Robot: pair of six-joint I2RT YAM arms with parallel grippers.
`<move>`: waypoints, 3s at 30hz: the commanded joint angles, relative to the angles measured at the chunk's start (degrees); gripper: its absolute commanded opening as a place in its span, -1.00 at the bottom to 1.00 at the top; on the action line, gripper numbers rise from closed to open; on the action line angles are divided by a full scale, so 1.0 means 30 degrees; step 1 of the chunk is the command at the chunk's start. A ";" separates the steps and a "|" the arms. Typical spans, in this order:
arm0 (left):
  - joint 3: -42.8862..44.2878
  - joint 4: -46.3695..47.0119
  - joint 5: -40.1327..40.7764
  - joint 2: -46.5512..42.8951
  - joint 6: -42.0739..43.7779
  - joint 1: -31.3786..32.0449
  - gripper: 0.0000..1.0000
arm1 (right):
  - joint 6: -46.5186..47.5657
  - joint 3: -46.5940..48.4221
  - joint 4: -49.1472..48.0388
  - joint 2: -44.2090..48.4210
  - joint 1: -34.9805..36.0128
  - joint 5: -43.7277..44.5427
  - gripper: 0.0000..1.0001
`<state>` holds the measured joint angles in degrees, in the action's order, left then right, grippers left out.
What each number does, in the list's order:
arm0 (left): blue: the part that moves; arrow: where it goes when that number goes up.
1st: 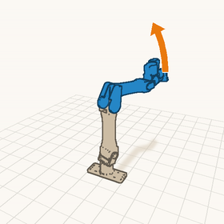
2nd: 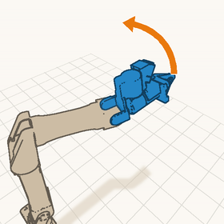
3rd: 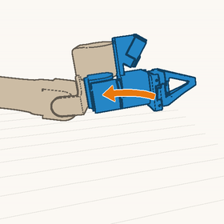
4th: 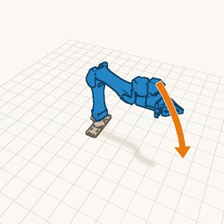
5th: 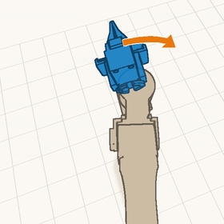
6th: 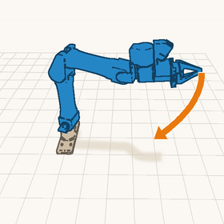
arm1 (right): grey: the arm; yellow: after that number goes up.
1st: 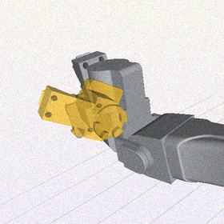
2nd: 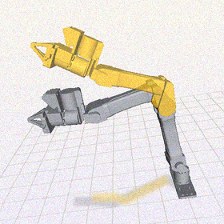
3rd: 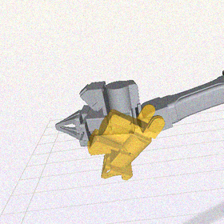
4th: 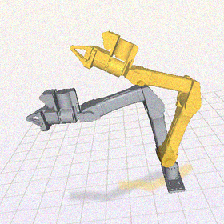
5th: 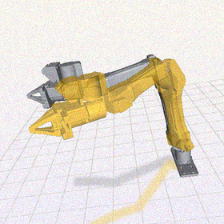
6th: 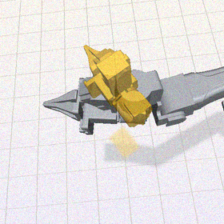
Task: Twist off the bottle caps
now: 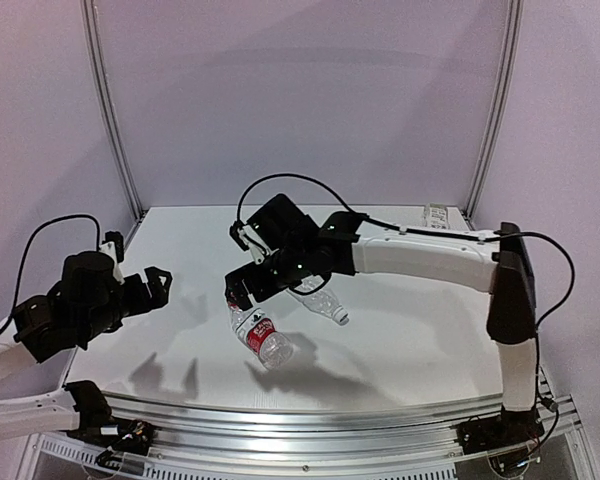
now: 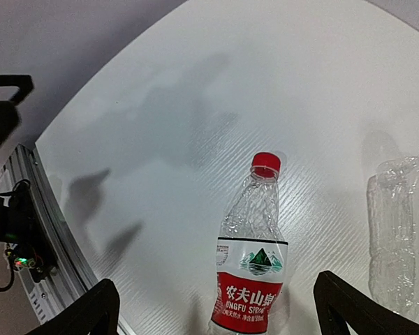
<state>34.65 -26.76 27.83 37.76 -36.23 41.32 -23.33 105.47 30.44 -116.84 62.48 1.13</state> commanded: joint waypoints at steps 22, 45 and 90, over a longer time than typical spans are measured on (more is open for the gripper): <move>0.2188 -0.4974 -0.1008 -0.2548 0.0835 0.0172 0.97 | -0.0005 0.8105 0.7755 -0.8244 0.0010 -0.0306 0.99; 0.2396 -0.5211 -0.1184 -0.2793 0.1631 0.0170 0.97 | 0.0288 0.8677 0.8536 -0.9731 0.0319 0.0347 0.51; 0.0889 1.2311 -1.7896 0.5669 0.3865 0.0039 0.73 | 0.9297 -2.3290 -2.9916 0.5445 0.1352 -0.0051 0.08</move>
<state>35.11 6.28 -22.37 53.41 -25.02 40.40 4.25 37.17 -55.70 -102.78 66.37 2.68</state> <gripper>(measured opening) 0.880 0.543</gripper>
